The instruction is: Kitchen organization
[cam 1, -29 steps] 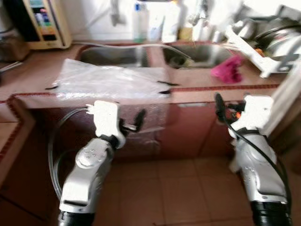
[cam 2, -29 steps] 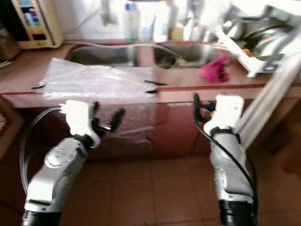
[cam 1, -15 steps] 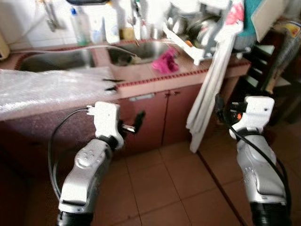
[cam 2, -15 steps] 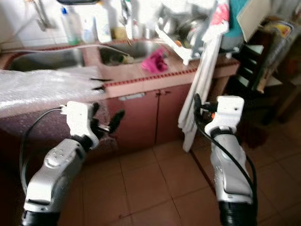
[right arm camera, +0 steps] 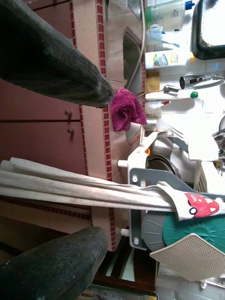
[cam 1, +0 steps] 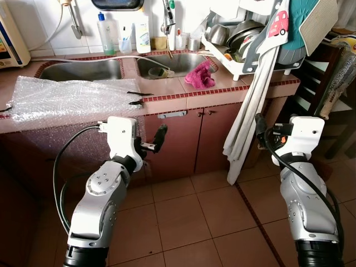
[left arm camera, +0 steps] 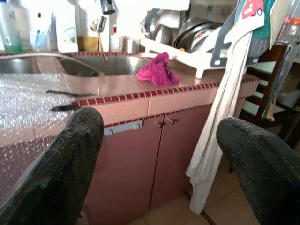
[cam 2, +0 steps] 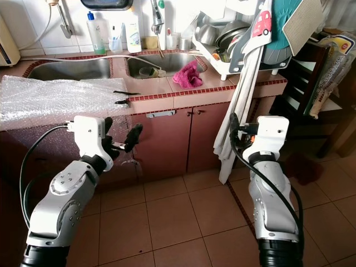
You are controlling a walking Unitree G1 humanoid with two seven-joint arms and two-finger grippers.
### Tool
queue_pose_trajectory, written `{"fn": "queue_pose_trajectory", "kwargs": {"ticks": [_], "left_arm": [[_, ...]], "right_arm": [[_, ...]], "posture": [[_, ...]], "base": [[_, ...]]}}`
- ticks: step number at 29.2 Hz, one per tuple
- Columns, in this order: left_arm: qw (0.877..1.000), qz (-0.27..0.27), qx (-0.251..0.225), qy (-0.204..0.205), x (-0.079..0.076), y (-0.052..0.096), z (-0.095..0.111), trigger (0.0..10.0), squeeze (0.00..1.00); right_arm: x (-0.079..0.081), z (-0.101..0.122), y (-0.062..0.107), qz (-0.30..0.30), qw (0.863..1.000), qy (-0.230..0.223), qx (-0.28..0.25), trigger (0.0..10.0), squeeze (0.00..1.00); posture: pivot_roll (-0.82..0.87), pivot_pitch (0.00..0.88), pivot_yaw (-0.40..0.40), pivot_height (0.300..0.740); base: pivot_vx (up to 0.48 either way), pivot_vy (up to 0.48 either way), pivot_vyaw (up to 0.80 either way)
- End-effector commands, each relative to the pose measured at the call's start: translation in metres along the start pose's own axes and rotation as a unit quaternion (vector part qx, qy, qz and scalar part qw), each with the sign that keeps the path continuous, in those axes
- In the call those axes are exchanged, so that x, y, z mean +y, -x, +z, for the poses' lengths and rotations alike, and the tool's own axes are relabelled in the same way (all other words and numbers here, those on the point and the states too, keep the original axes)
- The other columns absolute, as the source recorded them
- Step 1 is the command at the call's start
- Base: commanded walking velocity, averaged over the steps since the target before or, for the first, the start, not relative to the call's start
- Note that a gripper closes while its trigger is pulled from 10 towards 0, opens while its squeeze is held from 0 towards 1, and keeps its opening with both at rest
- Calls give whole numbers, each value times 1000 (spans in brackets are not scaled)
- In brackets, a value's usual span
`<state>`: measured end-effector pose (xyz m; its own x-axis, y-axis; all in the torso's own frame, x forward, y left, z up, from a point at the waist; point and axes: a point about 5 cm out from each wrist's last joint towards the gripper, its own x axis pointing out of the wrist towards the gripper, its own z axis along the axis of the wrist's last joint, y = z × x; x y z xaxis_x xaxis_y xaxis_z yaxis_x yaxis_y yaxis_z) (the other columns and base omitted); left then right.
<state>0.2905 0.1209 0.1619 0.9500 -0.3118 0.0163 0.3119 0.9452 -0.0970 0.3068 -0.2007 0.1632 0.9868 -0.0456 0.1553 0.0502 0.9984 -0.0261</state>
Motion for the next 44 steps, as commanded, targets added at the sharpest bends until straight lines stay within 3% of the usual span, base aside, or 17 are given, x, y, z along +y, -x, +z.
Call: {"fn": "queue_pose_trajectory", "kwargs": {"ticks": [1,12,16,19,22,26,44], "left_arm": [[1000,6,28,6,3,2,-16,10000,0],[993,76,89,29,37,17,-61,10000,0],[988,97,120,10,49,25,-86,10000,0],[979,122,159,21,60,36,-111,10000,0],[976,130,172,26,62,41,-120,10000,0],[976,130,173,29,63,43,-125,10000,0],[979,115,166,20,62,39,-130,10000,0]], "right_arm": [[-2,-1,1,-3,1000,2,0,10000,0],[1,-28,12,0,999,-9,49,10000,0],[8,-50,21,17,996,-6,82,10000,0],[12,-72,30,29,992,-2,119,10000,0],[12,-79,34,30,991,-1,132,10000,0],[12,-85,37,34,990,1,138,10000,0],[4,-86,35,24,992,12,126,10000,0]], "posture": [[16,0,3,740],[16,0,-1,740],[20,0,-1,740],[20,0,-3,740],[21,0,-5,740],[22,0,-7,740],[23,0,-1,740]], "base": [[0,0,0],[0,0,-286],[0,0,-788],[0,0,-788],[0,0,-785],[0,0,-773],[105,0,0]]}}
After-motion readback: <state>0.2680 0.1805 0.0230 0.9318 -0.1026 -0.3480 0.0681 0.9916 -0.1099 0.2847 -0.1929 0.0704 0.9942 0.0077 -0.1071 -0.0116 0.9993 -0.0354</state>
